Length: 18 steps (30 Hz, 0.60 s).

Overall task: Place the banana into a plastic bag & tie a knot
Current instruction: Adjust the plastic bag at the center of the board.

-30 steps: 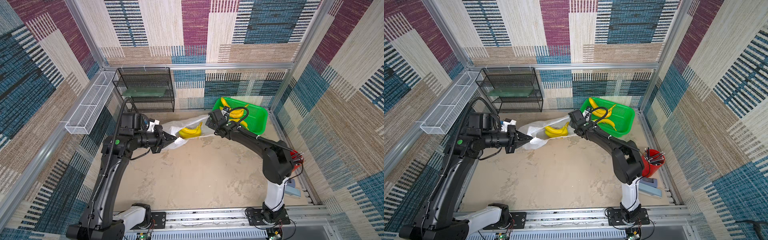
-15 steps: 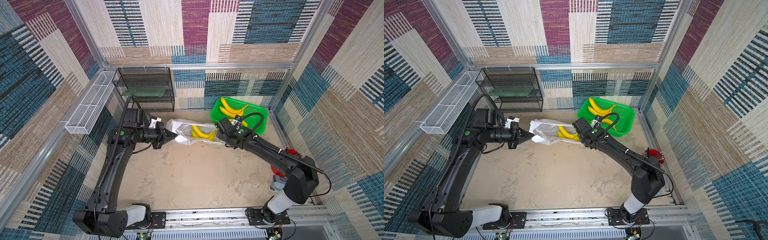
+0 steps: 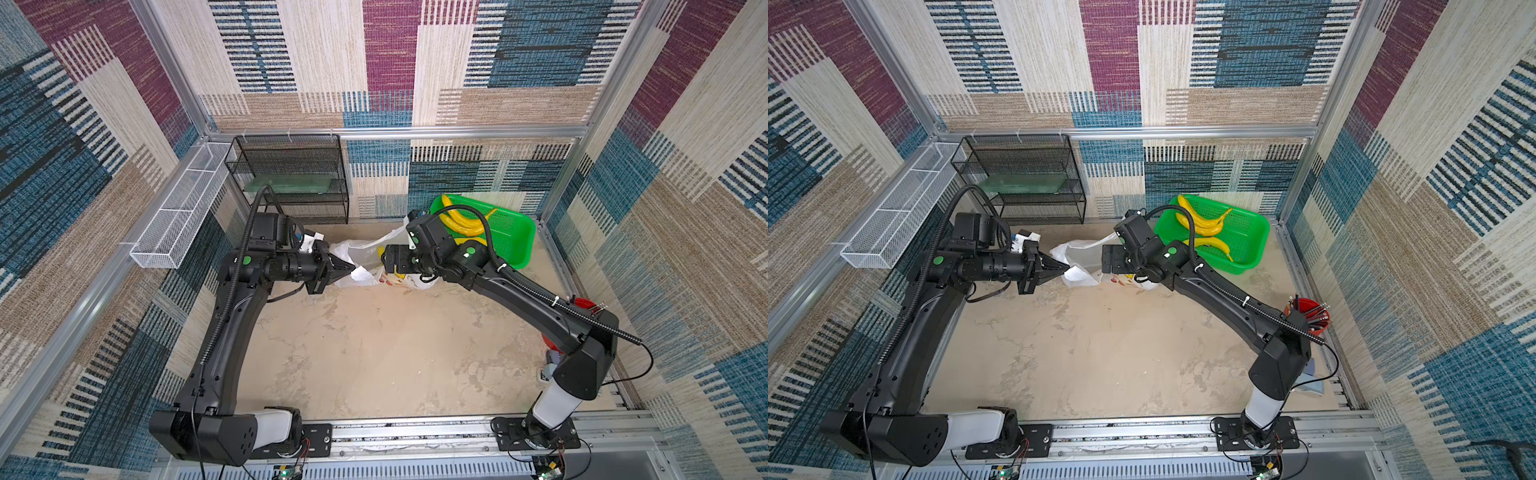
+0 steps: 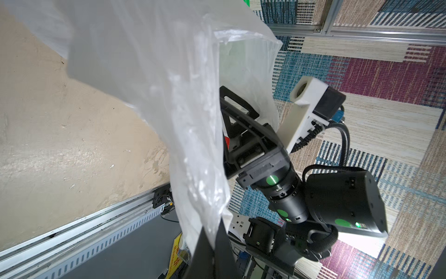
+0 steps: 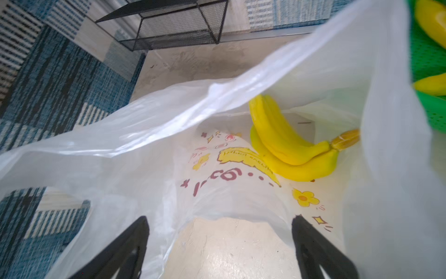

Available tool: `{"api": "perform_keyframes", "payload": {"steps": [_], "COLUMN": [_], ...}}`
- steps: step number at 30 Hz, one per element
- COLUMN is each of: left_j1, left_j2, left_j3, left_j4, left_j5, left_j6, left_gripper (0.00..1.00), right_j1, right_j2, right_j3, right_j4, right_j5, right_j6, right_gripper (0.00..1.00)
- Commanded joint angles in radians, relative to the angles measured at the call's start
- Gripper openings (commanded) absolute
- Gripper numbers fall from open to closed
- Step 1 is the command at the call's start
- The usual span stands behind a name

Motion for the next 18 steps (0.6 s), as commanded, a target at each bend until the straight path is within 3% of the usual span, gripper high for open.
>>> {"api": "perform_keyframes", "payload": {"steps": [1,11,18], "left_j1": [0.001,-0.001,-0.003], "left_j2": [0.006,0.017,0.023], "left_j3": [0.015,0.015,0.029], "left_j4": [0.0,0.001,0.001], "left_j5": [0.003,-0.003,-0.006], "left_j6": [0.023,0.025,0.023], "left_gripper": [0.0,0.0,0.0], "right_j1": [-0.013,-0.104,-0.122], "right_j2": [-0.039,-0.01,0.139], "right_j3": [0.016,0.108,0.27], "right_j4": [0.045,0.194,-0.08], "right_j5": [-0.269,-0.797,-0.801], "right_j6": [-0.085,0.044,0.106], "right_gripper": [0.94,0.94,0.9]}}
